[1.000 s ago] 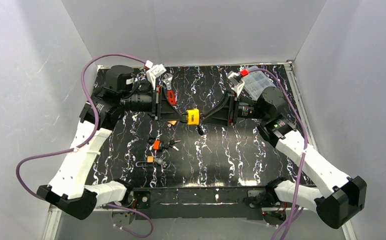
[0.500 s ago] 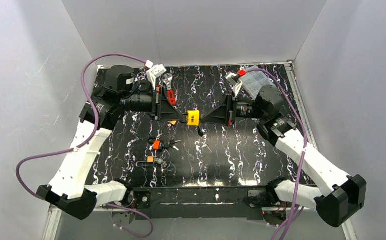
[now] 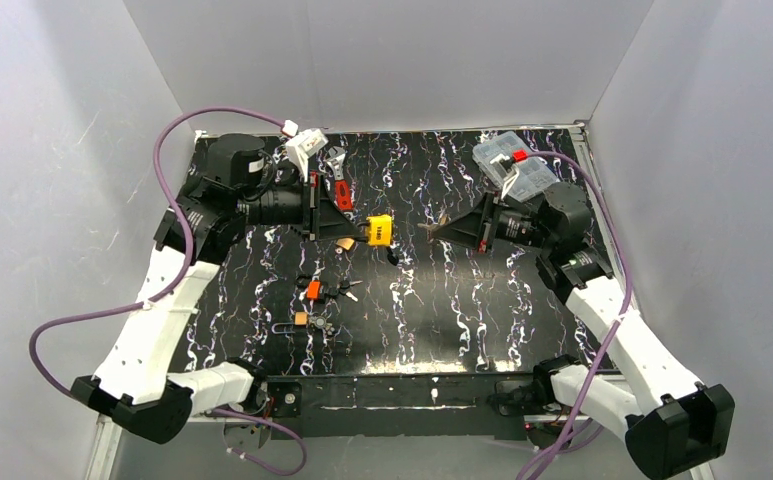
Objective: Lock with the key
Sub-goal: Lock the lock.
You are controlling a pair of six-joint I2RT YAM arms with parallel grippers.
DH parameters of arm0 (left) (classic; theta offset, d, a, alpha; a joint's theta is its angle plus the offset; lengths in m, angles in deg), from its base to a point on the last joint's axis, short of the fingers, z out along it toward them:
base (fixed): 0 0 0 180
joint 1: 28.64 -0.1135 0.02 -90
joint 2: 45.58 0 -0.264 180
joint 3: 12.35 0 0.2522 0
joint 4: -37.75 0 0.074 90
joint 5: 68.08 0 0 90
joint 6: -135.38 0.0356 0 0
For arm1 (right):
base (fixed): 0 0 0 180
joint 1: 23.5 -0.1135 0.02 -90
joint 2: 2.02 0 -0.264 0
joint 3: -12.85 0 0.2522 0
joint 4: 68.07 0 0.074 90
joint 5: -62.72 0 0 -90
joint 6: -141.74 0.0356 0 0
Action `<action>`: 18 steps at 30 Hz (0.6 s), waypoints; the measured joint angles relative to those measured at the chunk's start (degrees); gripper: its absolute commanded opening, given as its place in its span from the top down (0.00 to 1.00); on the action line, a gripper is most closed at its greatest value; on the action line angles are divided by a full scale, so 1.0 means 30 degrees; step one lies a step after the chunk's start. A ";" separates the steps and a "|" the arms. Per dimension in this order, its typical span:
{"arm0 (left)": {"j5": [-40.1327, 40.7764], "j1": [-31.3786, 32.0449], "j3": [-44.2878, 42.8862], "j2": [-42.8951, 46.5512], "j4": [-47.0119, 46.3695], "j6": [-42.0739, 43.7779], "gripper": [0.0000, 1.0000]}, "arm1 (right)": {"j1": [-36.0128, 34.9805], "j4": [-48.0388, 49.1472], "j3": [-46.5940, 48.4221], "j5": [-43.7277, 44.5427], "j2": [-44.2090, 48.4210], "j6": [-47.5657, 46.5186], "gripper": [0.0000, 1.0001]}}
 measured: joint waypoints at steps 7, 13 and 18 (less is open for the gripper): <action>0.1042 0.0138 0.0561 -0.0219 -0.0211 -0.0233 1.00 | 0.0867 -0.2820 -0.0831 0.2098 0.0634 -0.0452 0.99; 0.4575 0.2484 0.2178 -0.2710 -0.1056 -0.1260 1.00 | 0.0882 -0.7016 -0.0852 0.6601 0.0517 -0.0707 0.99; 0.6688 0.4823 0.3126 -0.5982 -0.2608 -0.2616 1.00 | 0.0882 -0.9071 -0.1610 0.9071 0.0153 -0.0226 0.99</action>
